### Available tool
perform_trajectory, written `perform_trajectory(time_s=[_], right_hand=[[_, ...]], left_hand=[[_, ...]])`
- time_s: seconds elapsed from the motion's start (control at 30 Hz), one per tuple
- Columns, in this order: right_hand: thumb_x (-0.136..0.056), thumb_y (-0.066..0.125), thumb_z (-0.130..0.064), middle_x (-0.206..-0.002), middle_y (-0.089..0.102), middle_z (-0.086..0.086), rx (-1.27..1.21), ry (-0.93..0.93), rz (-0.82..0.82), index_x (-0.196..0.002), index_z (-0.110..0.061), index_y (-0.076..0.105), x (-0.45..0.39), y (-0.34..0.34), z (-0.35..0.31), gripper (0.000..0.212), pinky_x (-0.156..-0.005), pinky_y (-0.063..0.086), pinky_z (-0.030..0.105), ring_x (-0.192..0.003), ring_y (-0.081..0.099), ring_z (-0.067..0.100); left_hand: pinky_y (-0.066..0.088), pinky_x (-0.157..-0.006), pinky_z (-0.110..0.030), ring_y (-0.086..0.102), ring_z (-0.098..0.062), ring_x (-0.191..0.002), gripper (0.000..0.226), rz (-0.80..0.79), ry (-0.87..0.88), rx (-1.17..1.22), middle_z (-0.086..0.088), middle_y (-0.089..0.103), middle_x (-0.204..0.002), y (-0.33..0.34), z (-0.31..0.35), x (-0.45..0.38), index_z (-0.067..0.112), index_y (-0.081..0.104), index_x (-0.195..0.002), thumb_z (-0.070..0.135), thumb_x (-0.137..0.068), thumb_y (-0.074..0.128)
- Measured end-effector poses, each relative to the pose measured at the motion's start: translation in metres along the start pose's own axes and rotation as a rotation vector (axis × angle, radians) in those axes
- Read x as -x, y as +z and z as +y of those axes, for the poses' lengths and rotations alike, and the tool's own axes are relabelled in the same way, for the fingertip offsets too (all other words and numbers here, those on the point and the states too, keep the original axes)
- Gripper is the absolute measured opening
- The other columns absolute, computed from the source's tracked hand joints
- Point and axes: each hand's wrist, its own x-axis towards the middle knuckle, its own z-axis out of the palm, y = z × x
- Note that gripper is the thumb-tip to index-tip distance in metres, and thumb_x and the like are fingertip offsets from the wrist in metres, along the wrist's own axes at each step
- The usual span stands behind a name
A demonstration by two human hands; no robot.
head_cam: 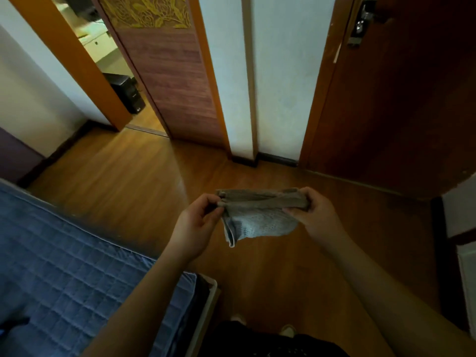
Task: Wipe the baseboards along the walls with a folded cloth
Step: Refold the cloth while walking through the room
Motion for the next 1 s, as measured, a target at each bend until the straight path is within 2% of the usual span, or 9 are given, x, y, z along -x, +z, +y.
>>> perform_trajectory(time_s=[0.17,0.3,0.37,0.43,0.5,0.6,0.73,0.87,1.0], right_hand=[[-0.081,0.077,-0.017,-0.088,0.068,-0.02,0.1,-0.112,-0.056,-0.086,-0.033,0.061,-0.046,0.019,-0.013,0.023,-0.066,0.05,0.012,-0.082,0.065,-0.001],[-0.082,0.077,-0.022,-0.098,0.067,-0.017,0.095,-0.114,-0.111,-0.095,-0.039,0.059,-0.091,0.036,-0.02,0.028,-0.074,0.056,0.022,-0.092,0.065,0.002],[-0.083,0.077,-0.019,-0.108,0.064,-0.017,0.104,-0.15,-0.148,-0.11,-0.043,0.055,-0.116,0.045,-0.026,0.043,-0.084,0.056,0.025,-0.103,0.063,0.002],[-0.086,0.074,-0.013,-0.117,0.06,-0.022,0.181,-0.247,-0.2,-0.121,-0.047,0.052,-0.139,0.054,-0.036,0.053,-0.09,0.05,0.017,-0.111,0.059,-0.001],[-0.089,0.07,-0.011,-0.115,0.062,-0.02,0.386,-0.37,-0.261,-0.116,-0.039,0.06,-0.164,0.06,-0.045,0.041,-0.088,0.045,0.011,-0.108,0.059,0.0],[-0.089,0.07,-0.012,-0.107,0.062,-0.009,0.683,-0.448,-0.311,-0.107,-0.022,0.07,-0.203,0.063,-0.052,0.021,-0.085,0.047,0.021,-0.099,0.062,0.012],[-0.092,0.068,-0.024,-0.112,0.067,0.001,0.877,-0.451,-0.314,-0.115,-0.014,0.07,-0.241,0.072,-0.057,0.025,-0.085,0.052,0.027,-0.098,0.063,0.016],[-0.094,0.063,-0.035,-0.111,0.067,-0.002,0.873,-0.411,-0.351,-0.112,-0.015,0.071,-0.27,0.081,-0.054,0.028,-0.083,0.053,0.029,-0.095,0.063,0.013],[-0.098,0.057,-0.026,-0.099,0.071,0.001,0.751,-0.296,-0.289,-0.107,-0.014,0.072,-0.312,0.083,-0.045,0.021,-0.078,0.053,0.028,-0.089,0.066,0.015]], left_hand=[[0.053,-0.074,-0.019,0.067,-0.002,-0.087,0.017,0.214,-0.104,0.034,0.019,0.068,-0.096,-0.012,-0.012,-0.041,0.037,0.059,-0.097,0.021,-0.1,0.054],[0.055,-0.087,-0.041,0.068,-0.018,-0.096,0.013,0.124,-0.175,0.343,0.003,0.069,-0.1,-0.029,-0.024,-0.079,0.032,0.062,-0.102,0.032,-0.1,0.05],[0.054,-0.081,-0.034,0.067,-0.015,-0.092,0.013,0.116,-0.147,0.364,0.008,0.068,-0.095,-0.036,-0.027,-0.099,0.038,0.063,-0.096,0.038,-0.095,0.05],[0.054,-0.077,-0.028,0.067,-0.011,-0.089,0.011,0.148,-0.098,0.365,0.011,0.067,-0.091,-0.045,-0.03,-0.121,0.038,0.061,-0.094,0.039,-0.092,0.051],[0.056,-0.078,-0.027,0.067,-0.011,-0.091,0.008,0.157,-0.044,0.332,0.009,0.067,-0.095,-0.053,-0.035,-0.142,0.037,0.06,-0.096,0.036,-0.093,0.053],[0.056,-0.077,-0.023,0.066,-0.008,-0.093,0.013,0.161,0.017,0.202,0.013,0.065,-0.102,-0.071,-0.049,-0.172,0.042,0.058,-0.098,0.03,-0.099,0.054],[0.053,-0.078,-0.016,0.063,-0.001,-0.096,0.018,0.189,0.035,0.071,0.021,0.064,-0.101,-0.091,-0.071,-0.208,0.033,0.061,-0.098,0.016,-0.097,0.057],[0.046,-0.077,-0.005,0.063,0.004,-0.096,0.029,0.212,0.091,0.007,0.026,0.065,-0.101,-0.094,-0.077,-0.236,0.033,0.063,-0.095,0.004,-0.093,0.061],[0.045,-0.079,-0.004,0.062,0.006,-0.097,0.032,0.222,0.098,-0.061,0.025,0.064,-0.105,-0.089,-0.082,-0.27,0.032,0.063,-0.096,0.0,-0.091,0.063]])
